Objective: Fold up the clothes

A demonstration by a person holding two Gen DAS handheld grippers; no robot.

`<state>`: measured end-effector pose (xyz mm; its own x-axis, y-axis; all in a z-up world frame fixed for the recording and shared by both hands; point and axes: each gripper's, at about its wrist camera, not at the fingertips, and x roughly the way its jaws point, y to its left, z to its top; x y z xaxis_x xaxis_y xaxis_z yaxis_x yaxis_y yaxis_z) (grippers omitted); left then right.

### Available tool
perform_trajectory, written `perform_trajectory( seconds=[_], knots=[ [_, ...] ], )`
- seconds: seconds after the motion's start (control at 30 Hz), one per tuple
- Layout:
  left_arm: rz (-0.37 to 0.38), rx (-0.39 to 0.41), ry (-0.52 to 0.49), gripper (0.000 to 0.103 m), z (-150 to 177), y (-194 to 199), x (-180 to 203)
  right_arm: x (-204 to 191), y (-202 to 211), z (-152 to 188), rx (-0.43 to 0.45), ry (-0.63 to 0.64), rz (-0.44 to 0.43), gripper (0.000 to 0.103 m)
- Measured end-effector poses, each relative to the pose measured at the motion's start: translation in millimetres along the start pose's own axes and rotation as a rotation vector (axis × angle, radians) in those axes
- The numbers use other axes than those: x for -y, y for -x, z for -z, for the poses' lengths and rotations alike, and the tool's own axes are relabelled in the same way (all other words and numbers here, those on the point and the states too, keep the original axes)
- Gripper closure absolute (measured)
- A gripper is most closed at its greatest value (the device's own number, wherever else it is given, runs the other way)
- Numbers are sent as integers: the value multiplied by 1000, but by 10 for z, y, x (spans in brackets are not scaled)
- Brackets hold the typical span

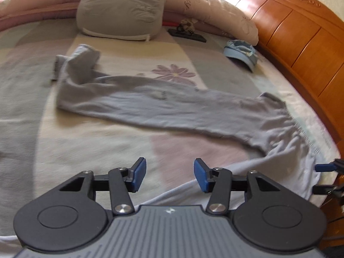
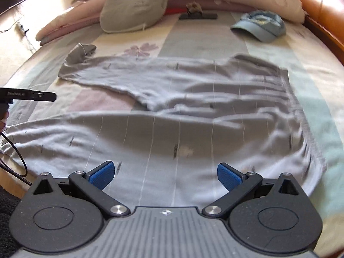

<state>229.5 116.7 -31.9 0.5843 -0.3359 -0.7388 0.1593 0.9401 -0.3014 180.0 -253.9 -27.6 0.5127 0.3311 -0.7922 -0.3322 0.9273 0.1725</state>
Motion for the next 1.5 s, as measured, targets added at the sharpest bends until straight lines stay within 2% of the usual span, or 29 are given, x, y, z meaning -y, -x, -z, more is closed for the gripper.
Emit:
perform_trajectory(
  seconds=[0.1, 0.3, 0.43, 0.47, 0.53, 0.57, 0.6, 0.73, 0.93, 1.07, 1.13, 1.17, 1.2, 1.27, 1.5],
  knots=[
    [69, -18, 63, 51, -115, -153, 182, 154, -64, -154, 21, 34, -43, 0],
    [178, -93, 183, 50, -232, -663, 605, 535, -283, -414, 6, 92, -185, 0],
    [257, -177, 310, 50, -214, -1086, 700, 779, -372, -461, 14, 61, -243, 0],
    [270, -176, 319, 50, -216, -1119, 695, 837, -375, -464, 21, 40, -247, 0],
    [295, -173, 337, 41, -222, -1183, 685, 936, -367, -456, 36, -9, -258, 0],
    [308, -171, 346, 33, -225, -1215, 681, 981, -363, -448, 45, -34, -263, 0],
    [321, -170, 355, 32, -227, -1248, 676, 1025, -358, -439, 53, -59, -268, 0],
    [371, -164, 391, 32, -238, -1377, 657, 1141, -353, -406, 90, -143, -281, 0],
    [448, -154, 444, 32, -254, -1570, 628, 1093, -306, -323, 120, -218, -231, 0],
    [420, -163, 401, 32, -332, -1649, 660, 1011, -255, -218, 136, -275, -218, 0],
    [400, -168, 373, 35, -375, -1685, 680, 944, -245, -182, 136, -287, -207, 0],
    [391, -171, 360, 47, -397, -1703, 690, 911, -243, -167, 136, -289, -201, 0],
    [381, -173, 346, 72, -418, -1721, 700, 877, -241, -153, 135, -292, -196, 0],
    [361, -178, 319, 99, -462, -1757, 720, 843, -235, -148, 132, -285, -188, 0],
    [289, -109, 202, 99, -727, -1749, 834, 871, -204, -159, 141, -269, -163, 0]
  ],
)
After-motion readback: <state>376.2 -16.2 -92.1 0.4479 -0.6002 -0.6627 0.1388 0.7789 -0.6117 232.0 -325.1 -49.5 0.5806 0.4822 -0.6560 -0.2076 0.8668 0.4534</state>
